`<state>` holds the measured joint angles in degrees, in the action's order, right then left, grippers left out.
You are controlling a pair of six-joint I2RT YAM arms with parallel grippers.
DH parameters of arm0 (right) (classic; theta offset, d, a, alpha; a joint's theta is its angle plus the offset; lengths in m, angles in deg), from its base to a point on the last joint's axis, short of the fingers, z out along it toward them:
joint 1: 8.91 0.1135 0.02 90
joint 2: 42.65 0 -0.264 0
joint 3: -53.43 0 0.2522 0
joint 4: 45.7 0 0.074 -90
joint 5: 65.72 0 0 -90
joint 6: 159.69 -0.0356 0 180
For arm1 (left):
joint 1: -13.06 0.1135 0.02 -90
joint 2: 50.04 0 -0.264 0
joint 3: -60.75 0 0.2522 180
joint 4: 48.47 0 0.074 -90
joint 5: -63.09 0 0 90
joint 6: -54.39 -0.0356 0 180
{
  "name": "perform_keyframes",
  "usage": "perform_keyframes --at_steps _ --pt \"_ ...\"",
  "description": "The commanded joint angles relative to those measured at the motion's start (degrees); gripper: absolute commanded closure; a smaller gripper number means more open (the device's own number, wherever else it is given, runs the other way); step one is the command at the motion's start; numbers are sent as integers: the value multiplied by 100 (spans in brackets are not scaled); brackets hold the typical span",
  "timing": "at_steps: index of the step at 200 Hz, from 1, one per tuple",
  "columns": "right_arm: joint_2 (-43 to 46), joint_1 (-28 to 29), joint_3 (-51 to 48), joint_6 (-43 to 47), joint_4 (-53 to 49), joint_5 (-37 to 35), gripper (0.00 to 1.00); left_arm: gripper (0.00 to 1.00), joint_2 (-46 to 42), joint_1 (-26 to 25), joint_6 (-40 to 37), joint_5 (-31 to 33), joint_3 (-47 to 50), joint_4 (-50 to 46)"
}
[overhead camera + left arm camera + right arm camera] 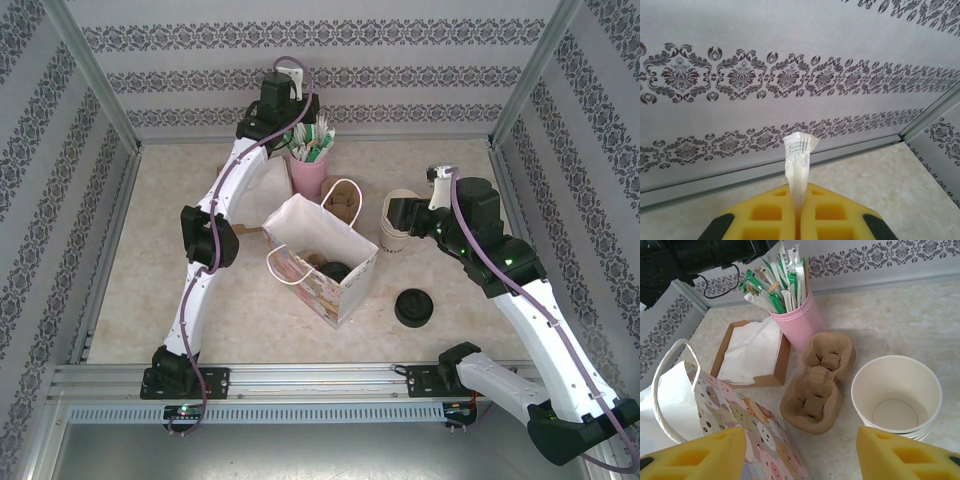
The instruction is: Pack the takeout coffee
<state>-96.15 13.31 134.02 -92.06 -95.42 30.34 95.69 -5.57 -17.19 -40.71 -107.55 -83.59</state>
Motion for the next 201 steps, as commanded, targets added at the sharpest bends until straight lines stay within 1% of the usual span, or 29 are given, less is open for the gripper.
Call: perform_keyframes --at_steps 1,13,52,132,155,167,179,201 --pt "41 -51 -78 -79 28 154 39 98 -238 51 -84 25 -173 227" --pt "57 -43 -100 -91 46 175 39 100 -322 52 -186 34 -166 188" --pt "92 -23 -149 -137 63 237 39 100 -645 47 -575 105 -164 -5" --pt "203 37 -179 -83 36 228 38 100 -1274 28 -1087 91 -163 -249" --pt "277 33 -194 -36 37 172 38 100 -1765 -41 -1303 162 -119 -487" --pt "316 37 -214 -4 50 156 38 100 -2097 -108 -1446 395 5 -567" --pt "340 37 -247 38 62 141 38 100 -2486 -171 -1576 485 246 -555" --pt "357 37 -249 114 55 142 38 100 -3266 -266 -1501 677 922 -312"
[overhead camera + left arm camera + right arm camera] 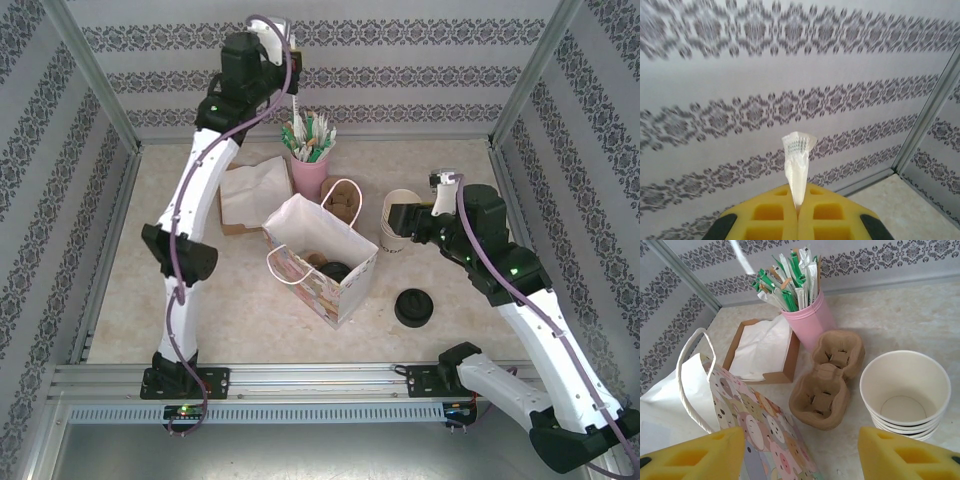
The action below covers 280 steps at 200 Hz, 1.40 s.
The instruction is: Pack the takeout coffee
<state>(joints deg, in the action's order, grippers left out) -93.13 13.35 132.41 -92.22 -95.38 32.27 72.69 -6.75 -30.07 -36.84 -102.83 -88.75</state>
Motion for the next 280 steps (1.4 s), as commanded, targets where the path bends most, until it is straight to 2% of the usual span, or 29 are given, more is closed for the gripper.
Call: perform_keyframes --at_steps 1,26,60,82,112,151,201,241,248,260,269,280 --pt "60 33 -87 127 46 -47 38 100 -1013 -151 -208 294 482 211" --pt "167 33 -121 146 67 -42 38 100 -2076 -264 56 152 1496 341" --pt "356 33 -160 222 -8 -63 38 100 -3950 -592 452 -730 3767 863" --pt "439 33 -149 302 -152 24 38 100 -5027 -1012 530 -845 5070 1118" --pt "518 33 -156 304 -246 237 39 100 -5835 -1411 764 -919 6022 1063" --pt "659 99 -217 189 -273 550 40 100 -5977 -1530 507 -776 6536 1406" --pt "808 441 -371 138 -450 478 41 100 -5564 -1535 431 -958 6703 2287" --pt "785 674 -427 148 -506 317 40 100 -5539 -1534 391 -932 7322 2644" --pt "785 690 -431 153 -510 301 39 92 -5532 -1536 361 -944 7405 2644" --pt "769 702 -450 168 -504 274 38 65 -5515 -1539 305 -941 7513 2613" --pt "754 709 -448 182 -504 273 38 49 -5524 -1535 275 -920 7572 2573" --pt "720 718 -455 196 -504 273 38 39 -5536 -1536 238 -889 7599 2504"
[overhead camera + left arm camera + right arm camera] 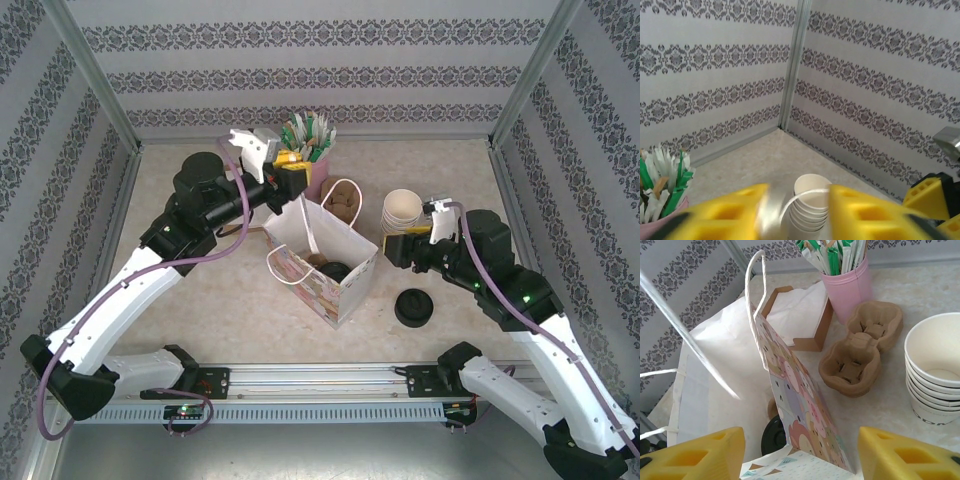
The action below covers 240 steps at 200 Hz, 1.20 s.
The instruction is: Pack the takeout coffee
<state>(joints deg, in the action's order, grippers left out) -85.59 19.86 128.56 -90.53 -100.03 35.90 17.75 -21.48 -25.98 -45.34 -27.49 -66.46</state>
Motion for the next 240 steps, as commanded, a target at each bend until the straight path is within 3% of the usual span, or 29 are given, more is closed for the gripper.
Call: perform_keyframes --at_steps 1,29,63,106,122,145,164,240 --pt "-32 67 -67 32 -38 -85 38 39 -48 -66 -171 -43 65 265" --pt "-106 80 -14 71 -49 -83 38 37 -131 -61 -251 134 36 108" --pt "-206 88 64 107 -99 -98 38 46 -121 -61 -342 472 -358 -592" --pt "-258 111 133 61 -205 -176 38 55 356 178 97 1878 -1472 -2463" --pt "-274 118 152 33 -220 -194 38 56 630 755 665 1746 -1722 -2881" --pt "-332 128 187 34 -240 -212 38 55 1026 1730 1372 930 -1722 -2987" --pt "-400 152 268 27 -291 -212 38 54 1606 2145 1542 769 -1906 -3357" --pt "-394 277 316 32 -537 -476 38 54 4020 2365 1531 1639 -2521 -3977"
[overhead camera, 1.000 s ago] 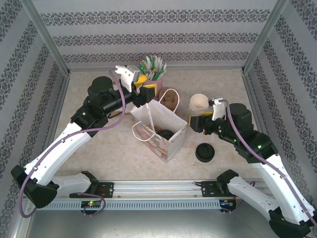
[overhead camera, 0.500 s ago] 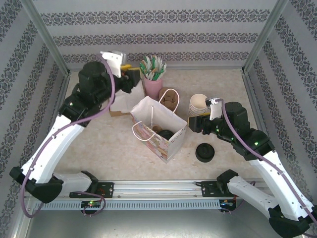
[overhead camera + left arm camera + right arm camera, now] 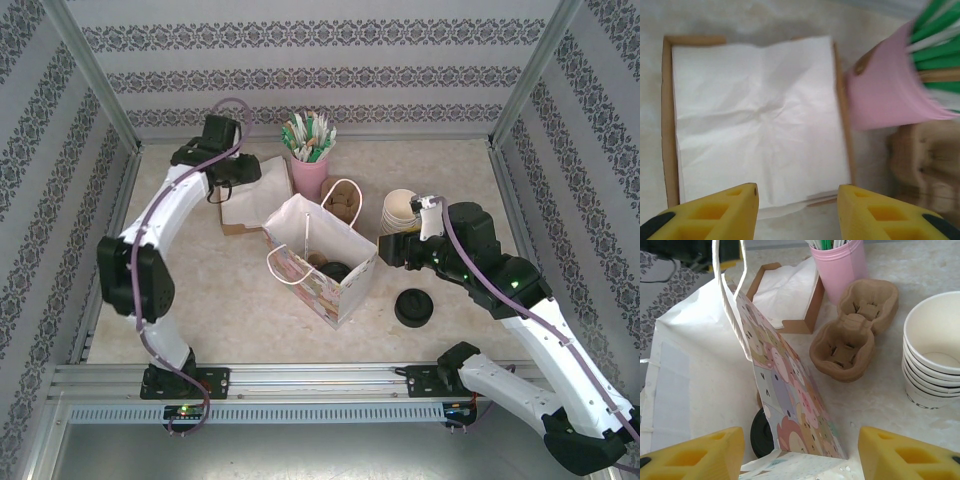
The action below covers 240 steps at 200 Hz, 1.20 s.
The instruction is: Pack the takeout coffee
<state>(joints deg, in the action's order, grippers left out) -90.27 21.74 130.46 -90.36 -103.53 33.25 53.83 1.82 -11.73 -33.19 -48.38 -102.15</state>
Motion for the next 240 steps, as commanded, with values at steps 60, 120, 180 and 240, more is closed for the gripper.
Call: perform_keyframes --at_steps 60,120,180,240 --pt "86 111 24 -25 -208 -300 38 47 1918 44 23 601 -1511 -447" --pt "46 116 -31 -8 -187 -338 37 47 2655 60 25 701 -2377 -935" --pt "-61 118 -79 -1 -59 -277 37 45 2336 62 128 636 -1484 -653" --pt "-24 131 -139 -24 -32 -263 37 49 2339 61 141 548 -1320 -596"
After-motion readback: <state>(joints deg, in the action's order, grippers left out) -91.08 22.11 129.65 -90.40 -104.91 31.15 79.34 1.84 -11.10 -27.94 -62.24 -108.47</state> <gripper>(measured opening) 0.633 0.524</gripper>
